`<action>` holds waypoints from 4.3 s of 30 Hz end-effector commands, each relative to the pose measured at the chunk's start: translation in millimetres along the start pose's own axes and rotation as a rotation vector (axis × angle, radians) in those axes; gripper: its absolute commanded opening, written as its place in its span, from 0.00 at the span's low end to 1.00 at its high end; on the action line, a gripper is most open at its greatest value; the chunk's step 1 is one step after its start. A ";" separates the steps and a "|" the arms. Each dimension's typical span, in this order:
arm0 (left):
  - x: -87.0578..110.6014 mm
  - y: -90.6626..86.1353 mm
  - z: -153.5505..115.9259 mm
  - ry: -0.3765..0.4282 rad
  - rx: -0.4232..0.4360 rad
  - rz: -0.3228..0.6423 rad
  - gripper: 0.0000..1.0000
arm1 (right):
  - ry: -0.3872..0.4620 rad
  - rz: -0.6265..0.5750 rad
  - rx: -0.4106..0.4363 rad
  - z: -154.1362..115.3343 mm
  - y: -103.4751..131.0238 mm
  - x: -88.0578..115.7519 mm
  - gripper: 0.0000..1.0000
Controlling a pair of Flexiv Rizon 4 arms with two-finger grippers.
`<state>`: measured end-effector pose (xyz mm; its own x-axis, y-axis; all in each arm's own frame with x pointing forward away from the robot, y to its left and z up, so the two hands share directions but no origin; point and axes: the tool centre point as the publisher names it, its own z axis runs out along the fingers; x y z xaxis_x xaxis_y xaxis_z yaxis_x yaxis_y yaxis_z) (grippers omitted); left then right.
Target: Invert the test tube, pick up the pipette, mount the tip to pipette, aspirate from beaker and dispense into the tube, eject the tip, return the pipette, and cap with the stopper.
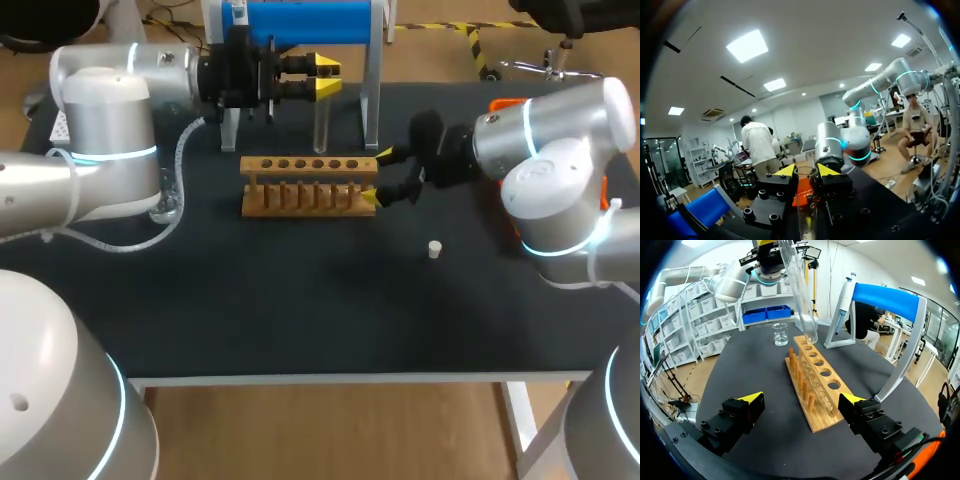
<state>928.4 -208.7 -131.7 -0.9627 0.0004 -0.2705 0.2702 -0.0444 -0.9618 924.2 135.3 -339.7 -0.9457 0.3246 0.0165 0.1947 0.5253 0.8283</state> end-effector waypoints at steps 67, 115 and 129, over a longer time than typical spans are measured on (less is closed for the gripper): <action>-42.3 58.8 -7.4 -0.031 0.004 -0.209 0.00 | 0.001 0.000 0.002 -1.0 -0.1 0.0 1.00; -33.4 86.0 -15.6 -0.098 -0.014 -0.188 0.00 | 0.001 0.000 0.002 -1.0 -0.1 0.0 1.00; -33.4 97.2 -17.1 -0.099 -0.018 -0.210 0.00 | 0.001 0.000 0.002 -1.0 -0.1 0.0 1.00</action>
<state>985.6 -195.0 -214.7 -0.9940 -0.0908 -0.0603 0.0636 -0.0339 -0.9974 924.0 135.1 -339.4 -0.9456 0.3248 0.0168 0.1956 0.5267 0.8273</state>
